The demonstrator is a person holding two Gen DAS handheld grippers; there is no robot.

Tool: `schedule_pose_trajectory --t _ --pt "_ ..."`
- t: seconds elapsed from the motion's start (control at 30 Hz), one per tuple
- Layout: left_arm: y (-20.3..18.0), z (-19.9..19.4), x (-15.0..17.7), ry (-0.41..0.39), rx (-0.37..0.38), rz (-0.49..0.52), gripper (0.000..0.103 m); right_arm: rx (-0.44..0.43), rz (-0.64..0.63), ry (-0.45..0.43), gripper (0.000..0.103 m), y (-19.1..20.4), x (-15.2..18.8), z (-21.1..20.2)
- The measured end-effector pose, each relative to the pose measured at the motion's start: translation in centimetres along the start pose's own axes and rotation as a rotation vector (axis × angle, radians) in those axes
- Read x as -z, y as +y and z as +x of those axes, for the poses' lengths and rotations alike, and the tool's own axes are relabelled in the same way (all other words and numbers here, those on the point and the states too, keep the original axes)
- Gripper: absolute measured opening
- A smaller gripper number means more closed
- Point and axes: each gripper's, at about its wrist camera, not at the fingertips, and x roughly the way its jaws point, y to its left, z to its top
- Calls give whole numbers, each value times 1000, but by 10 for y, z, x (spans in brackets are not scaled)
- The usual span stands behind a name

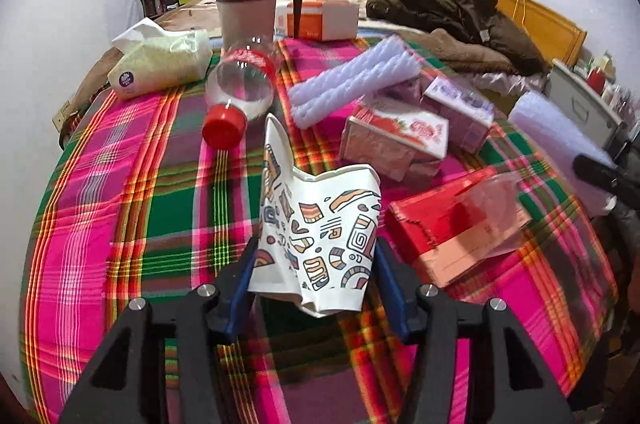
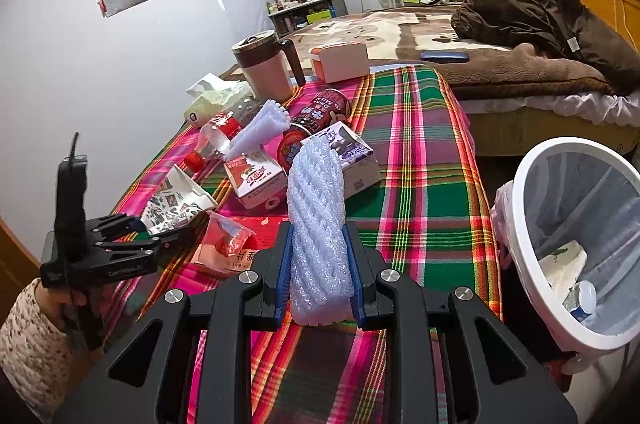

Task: Collect trash
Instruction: 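Carry the foam net and printed paper cup over the bin and open both tools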

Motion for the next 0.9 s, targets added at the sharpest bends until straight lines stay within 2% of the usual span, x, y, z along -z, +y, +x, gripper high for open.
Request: schedule_pose_trajectory --t 0.13,0.37,0.63,0.9 --pt "-4 -18 -8 -35 2 -4 56 5 8 -13 25 -5 -1 -7" --pt "-43 -51 -33 -111 57 43 57 44 22 -69 25 -19 -8 -34" --pt "-98 -56 -55 -153 149 88 57 129 28 -127 25 -41 -10 -66" --pt "-160 -41 -73 -145 263 133 57 224 58 -164 25 -73 -12 -89"
